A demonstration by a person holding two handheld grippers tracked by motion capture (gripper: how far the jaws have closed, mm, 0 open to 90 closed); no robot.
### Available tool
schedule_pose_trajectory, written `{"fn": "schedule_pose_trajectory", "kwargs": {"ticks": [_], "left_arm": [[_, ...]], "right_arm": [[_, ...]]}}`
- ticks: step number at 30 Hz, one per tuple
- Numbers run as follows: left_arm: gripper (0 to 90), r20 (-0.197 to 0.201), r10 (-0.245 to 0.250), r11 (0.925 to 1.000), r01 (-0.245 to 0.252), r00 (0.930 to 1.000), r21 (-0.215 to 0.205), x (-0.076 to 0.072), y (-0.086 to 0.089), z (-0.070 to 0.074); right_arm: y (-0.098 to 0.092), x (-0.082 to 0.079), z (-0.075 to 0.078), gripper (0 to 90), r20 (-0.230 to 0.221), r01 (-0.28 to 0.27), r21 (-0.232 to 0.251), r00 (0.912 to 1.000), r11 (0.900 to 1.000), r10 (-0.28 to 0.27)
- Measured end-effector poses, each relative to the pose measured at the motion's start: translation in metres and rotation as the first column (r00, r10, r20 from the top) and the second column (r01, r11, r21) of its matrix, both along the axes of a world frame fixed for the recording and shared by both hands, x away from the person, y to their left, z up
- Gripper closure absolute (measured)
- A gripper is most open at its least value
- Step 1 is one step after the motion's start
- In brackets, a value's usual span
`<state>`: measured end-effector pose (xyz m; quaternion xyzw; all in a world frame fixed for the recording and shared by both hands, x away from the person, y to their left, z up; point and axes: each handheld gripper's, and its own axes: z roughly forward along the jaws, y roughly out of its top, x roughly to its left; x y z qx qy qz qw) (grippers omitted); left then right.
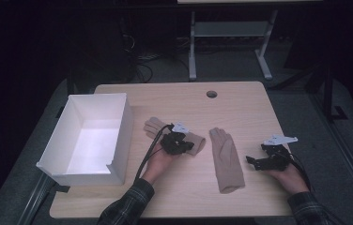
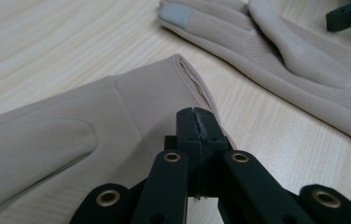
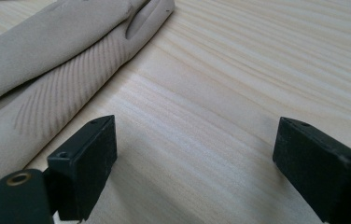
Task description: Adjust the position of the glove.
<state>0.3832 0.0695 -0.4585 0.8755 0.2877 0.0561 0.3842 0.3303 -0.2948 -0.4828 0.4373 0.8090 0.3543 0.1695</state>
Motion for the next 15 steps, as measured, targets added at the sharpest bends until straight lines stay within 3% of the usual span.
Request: {"fn": "schedule_pose_trajectory", "kwargs": {"ticks": [3,15], "left_arm": [[89.8,-0.013,-0.012,0.9993,0.013,0.9998,0.035,0.0,-0.005,-0.007],[89.8,-0.035,-0.039,0.9982,0.041,0.9986,0.044,-0.011,-0.002,-0.005]], "right_arm": [[0.0,0.0,0.0,12.9,0.0,0.0,0.0,1.0,1.0,0.0],[0.0,0.0,0.0,12.9,0.0,0.002,-0.001,1.0,1.0,-0.002]]}}
